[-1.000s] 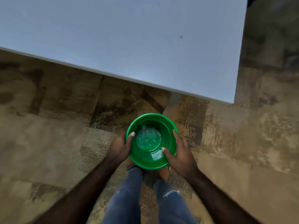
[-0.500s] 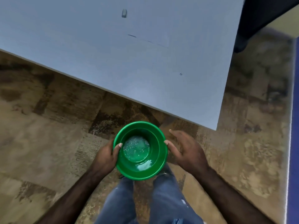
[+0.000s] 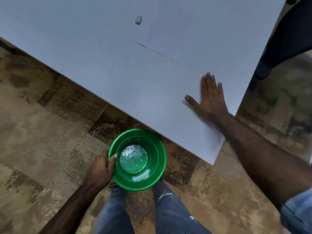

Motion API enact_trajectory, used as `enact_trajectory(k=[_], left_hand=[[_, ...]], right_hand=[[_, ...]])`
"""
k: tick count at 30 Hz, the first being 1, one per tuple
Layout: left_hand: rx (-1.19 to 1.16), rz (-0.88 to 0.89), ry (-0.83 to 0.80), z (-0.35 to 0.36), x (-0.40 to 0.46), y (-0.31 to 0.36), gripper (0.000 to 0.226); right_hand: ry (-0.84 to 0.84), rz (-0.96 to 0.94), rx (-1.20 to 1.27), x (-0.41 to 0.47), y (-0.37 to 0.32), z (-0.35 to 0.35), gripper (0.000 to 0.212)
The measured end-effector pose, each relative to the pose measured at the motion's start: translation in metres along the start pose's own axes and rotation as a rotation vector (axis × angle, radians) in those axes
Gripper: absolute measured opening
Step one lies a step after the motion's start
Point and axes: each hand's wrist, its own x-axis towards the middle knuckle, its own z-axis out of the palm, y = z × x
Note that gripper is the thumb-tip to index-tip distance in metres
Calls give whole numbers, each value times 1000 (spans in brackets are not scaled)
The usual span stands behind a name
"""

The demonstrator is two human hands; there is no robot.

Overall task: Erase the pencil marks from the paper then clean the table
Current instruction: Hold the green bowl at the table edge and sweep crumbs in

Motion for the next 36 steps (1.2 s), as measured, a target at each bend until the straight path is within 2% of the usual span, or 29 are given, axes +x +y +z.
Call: enact_trajectory(k=[4, 10, 16, 20, 23, 27, 30, 36], left_hand=[[-33, -53, 3, 11, 1, 13, 31], [-24, -27, 26, 20, 6, 21, 31], [-26, -42, 51, 21, 11, 21, 32], [-36, -59, 50, 21, 15, 17, 38], [-35, -77, 44, 22, 16, 19, 35], [-50, -84, 61, 21, 17, 22, 33], [-57, -96, 74, 21, 17, 20, 32], [-57, -103, 66, 21, 14, 20, 31]], right_hand=[[-15, -161, -106, 9, -6, 4, 120], [-102, -463, -189, -40, -49, 22, 126], [-196, -720, -135, -112, -99, 46, 124], [-152, -836, -1, -124, -108, 48, 112], [-88, -761, 92, -99, -94, 35, 102], [85, -479, 40, -37, -52, 21, 100], [17, -297, -14, -9, -29, 15, 107], [-61, -405, -130, -26, -50, 25, 126]])
